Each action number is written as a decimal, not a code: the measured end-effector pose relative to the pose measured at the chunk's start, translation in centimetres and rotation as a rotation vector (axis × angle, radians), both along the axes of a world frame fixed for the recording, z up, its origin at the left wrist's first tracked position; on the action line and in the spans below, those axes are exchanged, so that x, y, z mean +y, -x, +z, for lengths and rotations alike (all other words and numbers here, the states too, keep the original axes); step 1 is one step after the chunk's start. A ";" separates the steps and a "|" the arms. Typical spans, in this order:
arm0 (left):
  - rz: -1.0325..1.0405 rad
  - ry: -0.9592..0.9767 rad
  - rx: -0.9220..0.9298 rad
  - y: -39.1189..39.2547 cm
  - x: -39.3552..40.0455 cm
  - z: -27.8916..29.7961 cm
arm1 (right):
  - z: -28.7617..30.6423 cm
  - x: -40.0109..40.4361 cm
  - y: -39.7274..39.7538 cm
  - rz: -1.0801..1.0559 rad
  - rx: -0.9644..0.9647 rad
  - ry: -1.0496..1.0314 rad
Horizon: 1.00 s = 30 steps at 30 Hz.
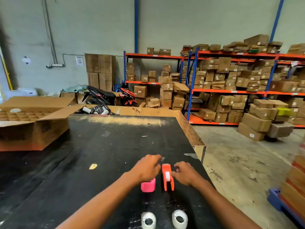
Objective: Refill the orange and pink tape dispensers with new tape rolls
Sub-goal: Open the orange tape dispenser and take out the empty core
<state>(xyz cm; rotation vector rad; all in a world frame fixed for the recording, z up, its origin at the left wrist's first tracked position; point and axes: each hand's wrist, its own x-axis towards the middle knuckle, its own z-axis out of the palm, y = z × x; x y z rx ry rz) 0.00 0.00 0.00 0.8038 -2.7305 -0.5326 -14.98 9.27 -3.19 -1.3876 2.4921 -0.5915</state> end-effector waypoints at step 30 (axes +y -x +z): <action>0.107 -0.572 0.622 -2.5 2.5 -1.5 | 1.6 0.0 -6.2 0.199 -0.569 0.551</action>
